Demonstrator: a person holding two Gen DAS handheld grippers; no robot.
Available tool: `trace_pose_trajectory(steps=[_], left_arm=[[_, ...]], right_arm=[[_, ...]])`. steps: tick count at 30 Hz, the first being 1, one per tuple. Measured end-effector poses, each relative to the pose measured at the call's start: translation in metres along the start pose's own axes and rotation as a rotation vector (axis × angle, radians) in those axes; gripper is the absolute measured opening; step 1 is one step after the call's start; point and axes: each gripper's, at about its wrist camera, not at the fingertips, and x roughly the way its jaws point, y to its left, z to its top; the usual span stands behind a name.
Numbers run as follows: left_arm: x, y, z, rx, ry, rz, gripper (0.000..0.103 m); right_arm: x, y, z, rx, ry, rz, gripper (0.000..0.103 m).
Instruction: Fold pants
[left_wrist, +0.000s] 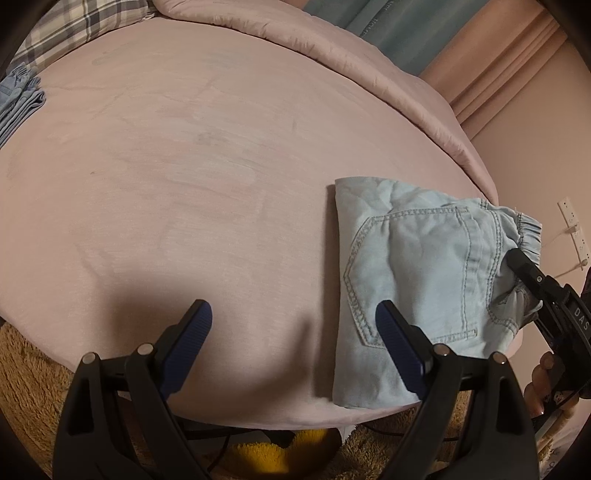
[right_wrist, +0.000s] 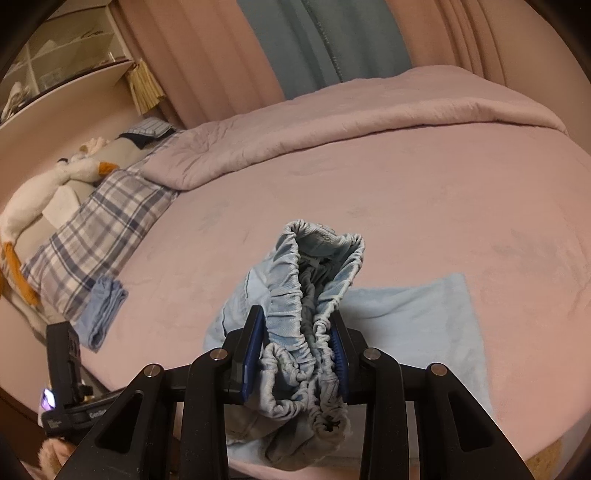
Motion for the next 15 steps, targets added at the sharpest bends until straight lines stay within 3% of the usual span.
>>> trace_pose_trajectory(steps=[15], left_arm=[[0.006,-0.012,0.007,0.053,0.02,-0.005,0.09]], right_arm=[[0.0,-0.013,-0.002,0.058,-0.002,-0.039,0.035]])
